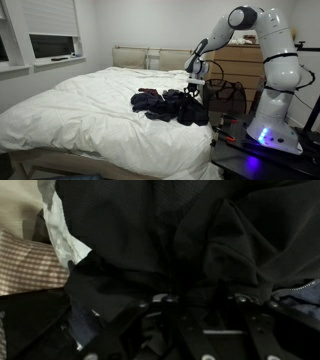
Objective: Put the black clothing inside the black laundry bag on the floor
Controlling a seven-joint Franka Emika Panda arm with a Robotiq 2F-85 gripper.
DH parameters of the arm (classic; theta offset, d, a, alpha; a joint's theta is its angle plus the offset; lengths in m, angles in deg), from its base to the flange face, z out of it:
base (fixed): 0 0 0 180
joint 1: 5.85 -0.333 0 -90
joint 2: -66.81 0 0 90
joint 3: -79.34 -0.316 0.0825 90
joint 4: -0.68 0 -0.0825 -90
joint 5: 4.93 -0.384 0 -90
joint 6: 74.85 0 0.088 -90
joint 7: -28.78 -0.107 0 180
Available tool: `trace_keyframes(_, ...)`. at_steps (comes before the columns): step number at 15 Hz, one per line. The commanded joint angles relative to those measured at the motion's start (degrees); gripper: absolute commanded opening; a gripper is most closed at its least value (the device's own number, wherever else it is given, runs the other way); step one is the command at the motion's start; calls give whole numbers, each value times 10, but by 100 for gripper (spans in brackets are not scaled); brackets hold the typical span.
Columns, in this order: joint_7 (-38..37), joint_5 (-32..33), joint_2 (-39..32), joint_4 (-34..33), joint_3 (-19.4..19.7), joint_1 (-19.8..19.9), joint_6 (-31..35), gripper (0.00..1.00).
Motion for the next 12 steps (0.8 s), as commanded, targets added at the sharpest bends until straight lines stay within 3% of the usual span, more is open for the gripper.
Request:
trace_keyframes(1,2,-11,2,-6,-8,14,5,12)
trace_keyframes(3,3,-11,3,-6,-8,17,4,1)
trace_keyframes(7,6,-8,25,0,-7,20,-6,1)
trace_keyframes(12,7,16,137,28,6,11,-22,1)
